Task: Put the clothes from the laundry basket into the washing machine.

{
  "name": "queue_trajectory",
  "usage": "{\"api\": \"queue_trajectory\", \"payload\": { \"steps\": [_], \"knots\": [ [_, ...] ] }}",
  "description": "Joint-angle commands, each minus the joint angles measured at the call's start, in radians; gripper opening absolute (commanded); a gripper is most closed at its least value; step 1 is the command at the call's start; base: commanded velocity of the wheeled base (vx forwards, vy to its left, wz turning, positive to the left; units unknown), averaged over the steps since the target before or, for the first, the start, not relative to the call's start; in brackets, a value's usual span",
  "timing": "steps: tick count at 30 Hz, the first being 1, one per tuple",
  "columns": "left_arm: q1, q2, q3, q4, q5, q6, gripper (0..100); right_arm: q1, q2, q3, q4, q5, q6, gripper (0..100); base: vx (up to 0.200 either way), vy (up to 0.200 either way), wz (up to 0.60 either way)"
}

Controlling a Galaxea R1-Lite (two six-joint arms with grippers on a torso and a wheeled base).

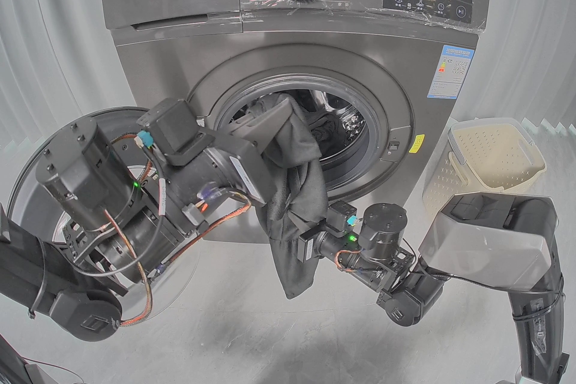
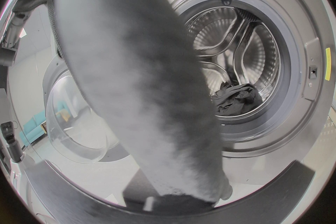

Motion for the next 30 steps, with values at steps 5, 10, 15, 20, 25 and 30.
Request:
{"api": "queue_trajectory", "payload": {
  "steps": [5, 10, 15, 20, 25, 30],
  "knots": [
    [0.094, -0.007, 0.096, -0.003, -0.006, -0.001, 0, -0.076, -0.136, 0.069, -0.014, -0.002, -0.001, 0, 0.000, 0.000, 0.00],
    [0.137, 0.005, 0.163, -0.006, -0.011, -0.004, 0, -0.108, -0.206, 0.080, -0.003, -0.048, 0.003, 0, 0.000, 0.000, 0.00],
    [0.144, 0.036, 0.241, -0.014, -0.011, -0.003, 0, -0.114, -0.252, 0.084, -0.001, -0.052, 0.003, 0, 0.000, 0.000, 0.00],
    [0.140, 0.074, 0.301, -0.021, -0.031, 0.004, 0, -0.113, -0.271, 0.088, -0.001, -0.053, 0.005, 0, 0.000, 0.000, 0.00],
    [0.142, 0.155, 0.361, -0.104, -0.074, 0.008, 0, -0.108, -0.283, 0.086, -0.001, -0.053, 0.005, 0, 0.000, 0.000, 0.00],
    [0.139, 0.221, 0.425, -0.181, -0.075, 0.043, 100, -0.114, -0.294, 0.088, 0.002, -0.053, 0.003, 0, 0.000, 0.000, 0.00]
  ]
}}
